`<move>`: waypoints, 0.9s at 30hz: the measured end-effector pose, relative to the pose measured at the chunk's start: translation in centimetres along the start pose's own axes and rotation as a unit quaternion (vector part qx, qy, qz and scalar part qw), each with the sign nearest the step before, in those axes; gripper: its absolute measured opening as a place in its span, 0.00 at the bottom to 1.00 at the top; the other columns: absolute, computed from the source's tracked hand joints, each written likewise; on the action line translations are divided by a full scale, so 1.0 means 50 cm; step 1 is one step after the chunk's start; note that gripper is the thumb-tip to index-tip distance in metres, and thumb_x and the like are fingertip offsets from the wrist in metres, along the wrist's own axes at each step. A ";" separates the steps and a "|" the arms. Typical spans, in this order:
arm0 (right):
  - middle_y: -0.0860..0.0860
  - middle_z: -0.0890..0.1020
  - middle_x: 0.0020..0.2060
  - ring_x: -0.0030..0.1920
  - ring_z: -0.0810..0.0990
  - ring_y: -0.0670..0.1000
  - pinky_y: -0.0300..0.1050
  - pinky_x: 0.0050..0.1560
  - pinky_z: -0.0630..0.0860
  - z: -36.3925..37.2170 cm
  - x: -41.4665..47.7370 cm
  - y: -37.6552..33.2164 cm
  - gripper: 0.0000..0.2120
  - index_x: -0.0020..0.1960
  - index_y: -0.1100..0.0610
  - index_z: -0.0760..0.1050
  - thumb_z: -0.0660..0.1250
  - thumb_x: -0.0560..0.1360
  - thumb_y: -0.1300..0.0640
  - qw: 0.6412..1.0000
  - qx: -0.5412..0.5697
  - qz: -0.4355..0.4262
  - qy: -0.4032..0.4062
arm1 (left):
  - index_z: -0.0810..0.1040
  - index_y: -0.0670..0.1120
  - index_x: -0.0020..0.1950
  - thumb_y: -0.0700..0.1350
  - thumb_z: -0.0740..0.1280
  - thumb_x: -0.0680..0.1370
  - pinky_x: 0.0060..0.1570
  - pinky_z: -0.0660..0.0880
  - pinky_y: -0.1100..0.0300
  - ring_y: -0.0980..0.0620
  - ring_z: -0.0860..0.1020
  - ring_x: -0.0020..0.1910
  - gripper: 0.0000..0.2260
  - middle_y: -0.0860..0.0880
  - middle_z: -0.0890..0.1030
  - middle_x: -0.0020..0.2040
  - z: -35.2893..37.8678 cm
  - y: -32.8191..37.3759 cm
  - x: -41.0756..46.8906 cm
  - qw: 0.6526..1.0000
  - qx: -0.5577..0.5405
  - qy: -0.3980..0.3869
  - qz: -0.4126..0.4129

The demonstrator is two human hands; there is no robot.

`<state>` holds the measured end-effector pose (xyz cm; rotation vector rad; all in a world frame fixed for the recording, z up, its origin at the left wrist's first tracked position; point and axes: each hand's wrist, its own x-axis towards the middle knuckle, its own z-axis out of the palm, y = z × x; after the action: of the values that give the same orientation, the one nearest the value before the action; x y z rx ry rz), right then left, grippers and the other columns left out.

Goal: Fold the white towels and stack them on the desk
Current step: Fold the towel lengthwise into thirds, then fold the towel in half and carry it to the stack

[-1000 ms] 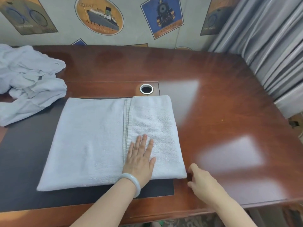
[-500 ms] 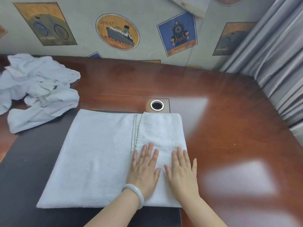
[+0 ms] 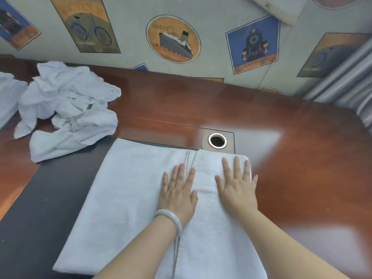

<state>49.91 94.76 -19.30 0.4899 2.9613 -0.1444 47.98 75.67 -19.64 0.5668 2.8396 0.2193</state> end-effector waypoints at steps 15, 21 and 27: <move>0.53 0.58 0.78 0.79 0.50 0.51 0.61 0.76 0.51 0.073 -0.152 -0.168 0.31 0.78 0.60 0.57 0.46 0.81 0.44 0.991 0.037 -0.101 0.077 | 0.39 0.53 0.80 0.55 0.52 0.83 0.76 0.50 0.48 0.49 0.45 0.79 0.30 0.48 0.41 0.81 -0.102 -0.299 -0.181 0.968 -0.043 -0.033 -0.246; 0.51 0.54 0.79 0.79 0.47 0.49 0.58 0.77 0.47 0.066 -0.142 -0.161 0.32 0.80 0.57 0.53 0.49 0.81 0.43 0.992 0.043 -0.108 0.052 | 0.60 0.46 0.75 0.55 0.60 0.82 0.61 0.71 0.47 0.41 0.72 0.62 0.25 0.43 0.66 0.69 -0.155 -0.377 -0.176 0.891 -0.258 -0.083 -0.364; 0.43 0.39 0.77 0.75 0.30 0.39 0.49 0.75 0.30 0.037 -0.136 -0.138 0.33 0.79 0.48 0.41 0.39 0.78 0.36 0.979 0.148 -0.141 -0.028 | 0.75 0.40 0.65 0.41 0.67 0.79 0.57 0.76 0.44 0.39 0.82 0.53 0.15 0.40 0.83 0.56 -0.237 -0.405 -0.209 0.720 -0.605 -0.171 -0.293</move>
<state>54.25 85.88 -19.61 0.0897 2.9485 -0.6248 47.02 51.86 -10.05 -0.5175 1.7538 1.4578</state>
